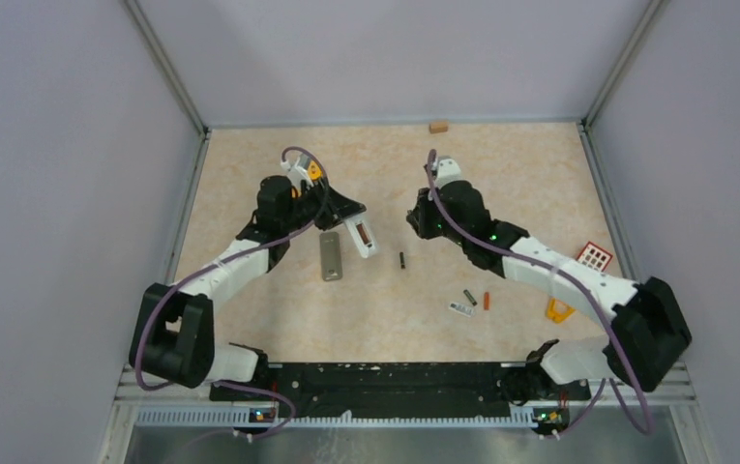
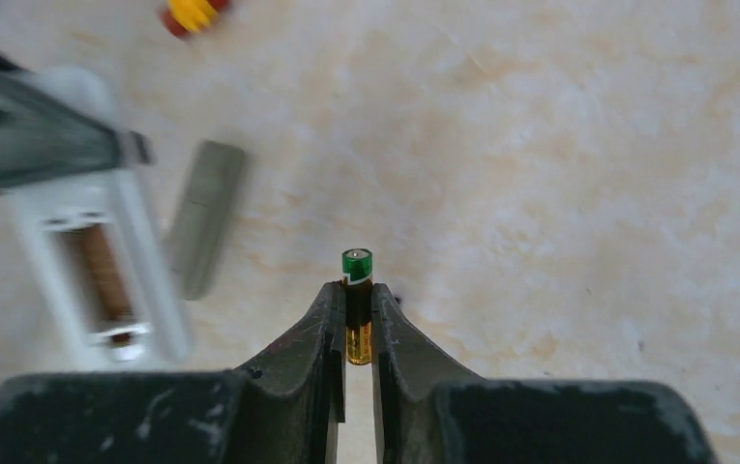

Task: Load the batteries into the remote control
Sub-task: Pick up the battery from the center of the board, then load the battery into the remote control.

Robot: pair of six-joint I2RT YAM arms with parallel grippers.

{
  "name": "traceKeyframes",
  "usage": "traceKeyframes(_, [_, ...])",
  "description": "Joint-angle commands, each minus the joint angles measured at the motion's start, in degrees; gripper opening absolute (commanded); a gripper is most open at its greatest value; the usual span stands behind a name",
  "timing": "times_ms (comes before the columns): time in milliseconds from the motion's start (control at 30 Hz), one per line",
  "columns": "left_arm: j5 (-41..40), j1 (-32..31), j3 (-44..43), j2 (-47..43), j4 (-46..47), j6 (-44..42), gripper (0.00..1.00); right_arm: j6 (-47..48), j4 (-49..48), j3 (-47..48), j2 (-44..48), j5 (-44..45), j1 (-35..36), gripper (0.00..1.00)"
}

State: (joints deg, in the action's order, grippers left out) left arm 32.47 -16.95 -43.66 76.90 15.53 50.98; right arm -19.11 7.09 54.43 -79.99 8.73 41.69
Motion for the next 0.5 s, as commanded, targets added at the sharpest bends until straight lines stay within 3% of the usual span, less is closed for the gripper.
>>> traceKeyframes(0, [3.1, 0.1, 0.5, 2.4, 14.0, 9.3, 0.00, -6.4, -14.3, -1.3, 8.2, -5.8, 2.4, 0.04])
traceKeyframes(267, [5.1, -0.3, 0.3, 4.3, 18.9, 16.3, 0.00, -6.9, -21.6, 0.5, 6.9, -6.7, 7.0, 0.04])
traceKeyframes(467, [5.8, -0.4, -0.6, 2.9, 13.0, 18.1, 0.00, -4.2, -23.6, 0.9, 4.8, -6.4, 8.9, 0.05])
